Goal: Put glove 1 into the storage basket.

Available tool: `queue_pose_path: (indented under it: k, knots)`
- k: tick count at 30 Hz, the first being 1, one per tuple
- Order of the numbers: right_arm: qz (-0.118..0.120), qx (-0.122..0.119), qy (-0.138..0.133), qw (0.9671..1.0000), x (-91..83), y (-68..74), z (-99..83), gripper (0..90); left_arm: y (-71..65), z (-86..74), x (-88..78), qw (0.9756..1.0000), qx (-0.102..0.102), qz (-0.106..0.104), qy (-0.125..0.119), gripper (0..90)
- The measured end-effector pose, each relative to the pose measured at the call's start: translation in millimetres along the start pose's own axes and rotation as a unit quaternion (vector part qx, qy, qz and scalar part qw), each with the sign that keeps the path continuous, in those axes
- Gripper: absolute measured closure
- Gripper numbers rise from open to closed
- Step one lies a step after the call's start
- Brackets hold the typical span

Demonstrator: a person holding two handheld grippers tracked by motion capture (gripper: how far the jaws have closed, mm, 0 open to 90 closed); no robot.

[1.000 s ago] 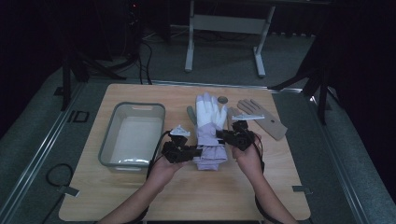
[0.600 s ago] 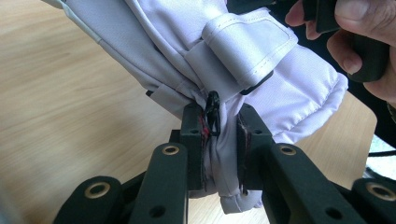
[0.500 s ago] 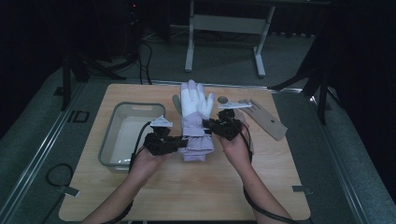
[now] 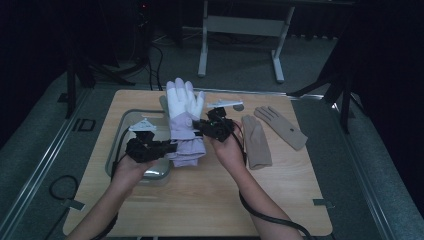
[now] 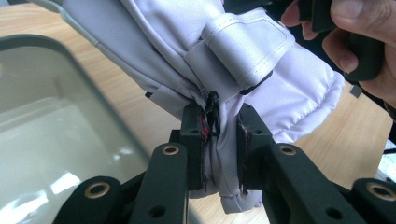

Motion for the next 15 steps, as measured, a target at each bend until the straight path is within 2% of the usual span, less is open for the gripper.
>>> queue_pose_path:
  k: [5, 10, 12, 13, 15]
  knots:
    - [0.012, -0.006, 0.004, 0.9999, 25.5, 13.7, 10.3, 81.2, 24.9, -7.9, -14.1, 0.9999, -0.012, 0.004, 0.003, 76.4]
    - [0.023, -0.006, 0.007, 0.9997, 53.5, 27.3, 15.0, 81.2, 48.9, -18.8, -27.0, 0.9994, -0.033, 0.009, 0.008, 76.4]
    - [0.025, -0.008, 0.011, 0.9996, 64.5, 32.2, 16.0, 81.2, 57.3, -23.2, -30.5, 0.9991, -0.039, 0.013, 0.012, 76.4]
    - [0.025, -0.01, 0.018, 0.9995, 76.1, 35.6, 16.6, 81.2, 61.7, -25.5, -31.5, 0.9989, -0.041, 0.013, 0.016, 76.4]
    - [0.024, -0.011, 0.021, 0.9994, 81.7, 36.8, 16.4, 81.2, 70.3, -30.7, -32.3, 0.9985, -0.048, 0.014, 0.021, 76.4]
Point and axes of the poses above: each handheld gripper's, and its own axes: x roughly forward along the jaws, z roughly out of its top, y roughly to its left, the point moved 4 cm from there along x, roughly forward along the jaws, and after that the axes turned 13 degrees about z, right-handed, at the moved point
